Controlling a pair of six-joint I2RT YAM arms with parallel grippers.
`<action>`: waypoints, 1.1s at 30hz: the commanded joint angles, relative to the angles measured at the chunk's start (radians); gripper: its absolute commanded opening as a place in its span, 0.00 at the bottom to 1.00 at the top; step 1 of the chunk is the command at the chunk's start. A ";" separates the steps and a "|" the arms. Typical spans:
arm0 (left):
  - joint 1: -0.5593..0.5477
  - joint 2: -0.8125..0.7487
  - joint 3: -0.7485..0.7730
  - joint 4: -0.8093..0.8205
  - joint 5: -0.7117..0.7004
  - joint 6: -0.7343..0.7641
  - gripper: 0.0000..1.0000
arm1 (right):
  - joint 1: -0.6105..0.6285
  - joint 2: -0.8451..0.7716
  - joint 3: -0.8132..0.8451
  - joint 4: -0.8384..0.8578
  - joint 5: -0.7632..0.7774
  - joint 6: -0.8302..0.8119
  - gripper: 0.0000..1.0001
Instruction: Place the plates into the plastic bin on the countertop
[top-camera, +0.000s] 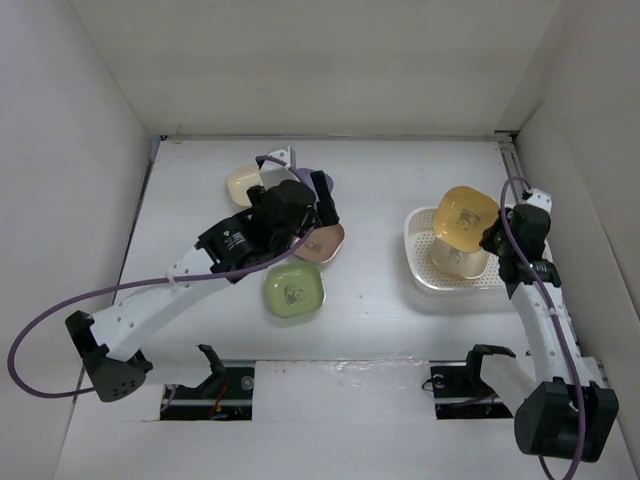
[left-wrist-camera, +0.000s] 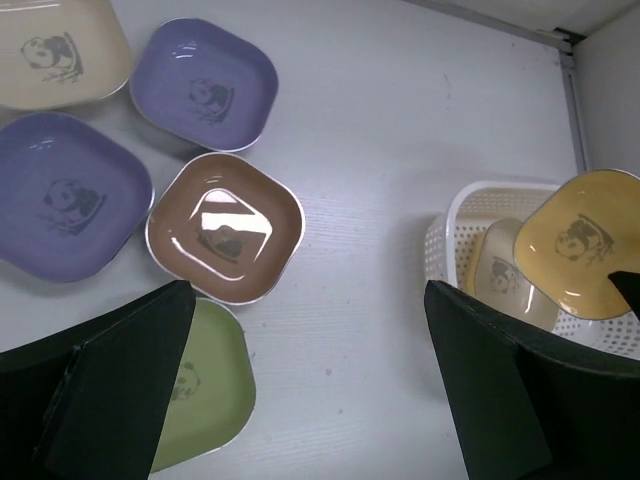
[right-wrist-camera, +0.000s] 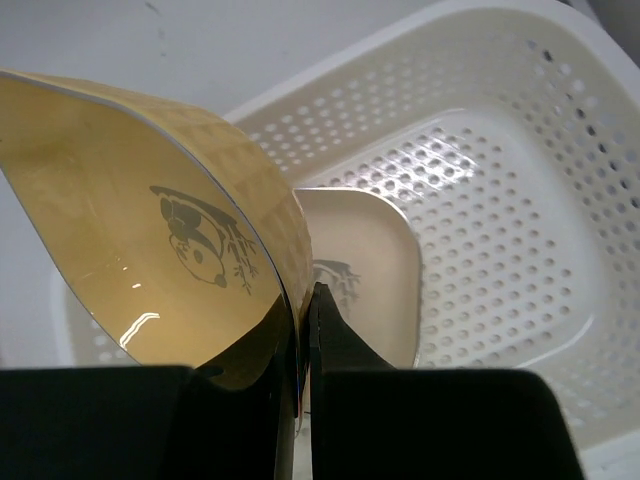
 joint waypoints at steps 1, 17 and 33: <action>-0.001 -0.035 -0.038 -0.092 -0.077 -0.045 1.00 | -0.044 -0.032 -0.032 -0.032 0.062 -0.032 0.00; 0.085 -0.046 -0.279 -0.054 0.009 -0.096 1.00 | -0.065 0.006 -0.079 -0.032 0.009 -0.041 0.65; 0.069 -0.233 -0.474 -0.297 -0.053 -0.412 1.00 | 0.207 -0.089 0.062 -0.001 -0.240 -0.120 1.00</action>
